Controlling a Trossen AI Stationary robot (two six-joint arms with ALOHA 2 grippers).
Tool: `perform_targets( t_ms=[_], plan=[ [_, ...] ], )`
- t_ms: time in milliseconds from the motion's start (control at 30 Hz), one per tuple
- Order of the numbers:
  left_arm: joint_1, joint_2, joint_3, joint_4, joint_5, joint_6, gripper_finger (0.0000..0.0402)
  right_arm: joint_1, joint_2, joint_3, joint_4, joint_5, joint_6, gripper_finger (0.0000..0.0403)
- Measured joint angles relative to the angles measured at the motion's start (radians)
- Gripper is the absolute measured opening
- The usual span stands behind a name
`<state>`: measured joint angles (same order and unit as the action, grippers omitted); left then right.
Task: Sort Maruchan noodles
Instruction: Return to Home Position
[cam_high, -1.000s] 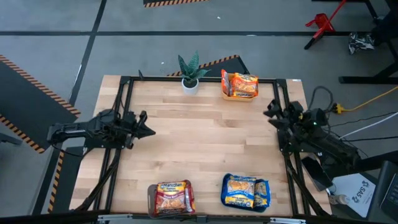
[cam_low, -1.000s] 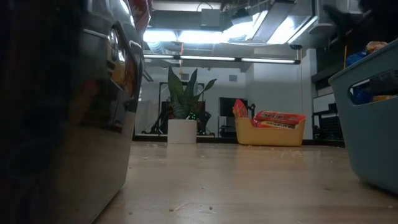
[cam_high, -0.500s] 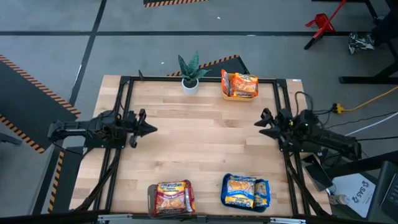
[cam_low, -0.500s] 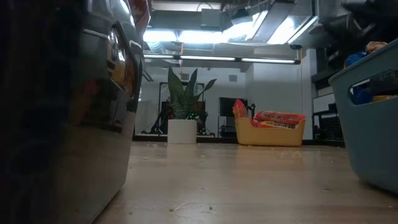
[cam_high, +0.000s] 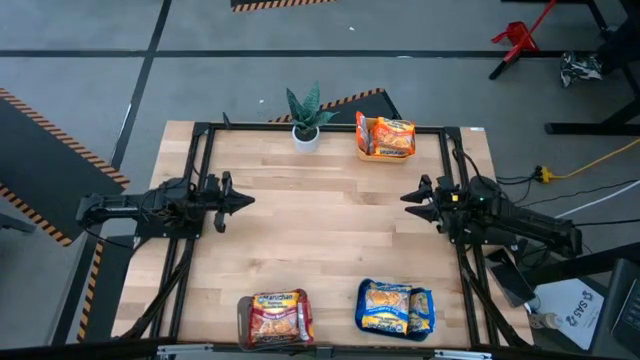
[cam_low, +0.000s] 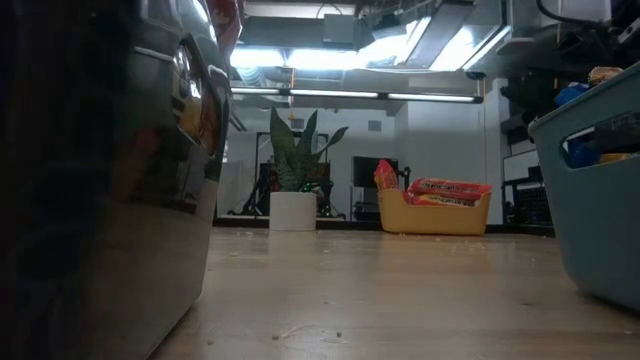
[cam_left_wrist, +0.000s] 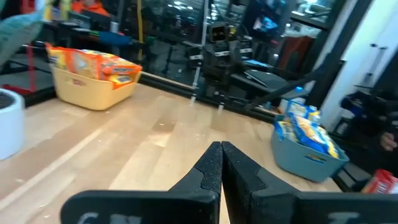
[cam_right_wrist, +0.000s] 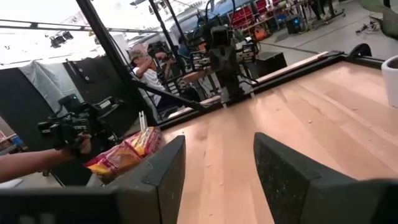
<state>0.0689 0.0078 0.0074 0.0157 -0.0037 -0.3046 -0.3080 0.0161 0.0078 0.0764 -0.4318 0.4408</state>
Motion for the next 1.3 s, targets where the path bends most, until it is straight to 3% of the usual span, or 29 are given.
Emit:
perform_targets(
  t_ms=[1300],
  plan=[
    [0.0,0.0,0.0,-0.001,-0.032,0.0,0.0,0.0,0.001,0.0,-0.004,-0.005,-0.001,0.0176]
  ],
)
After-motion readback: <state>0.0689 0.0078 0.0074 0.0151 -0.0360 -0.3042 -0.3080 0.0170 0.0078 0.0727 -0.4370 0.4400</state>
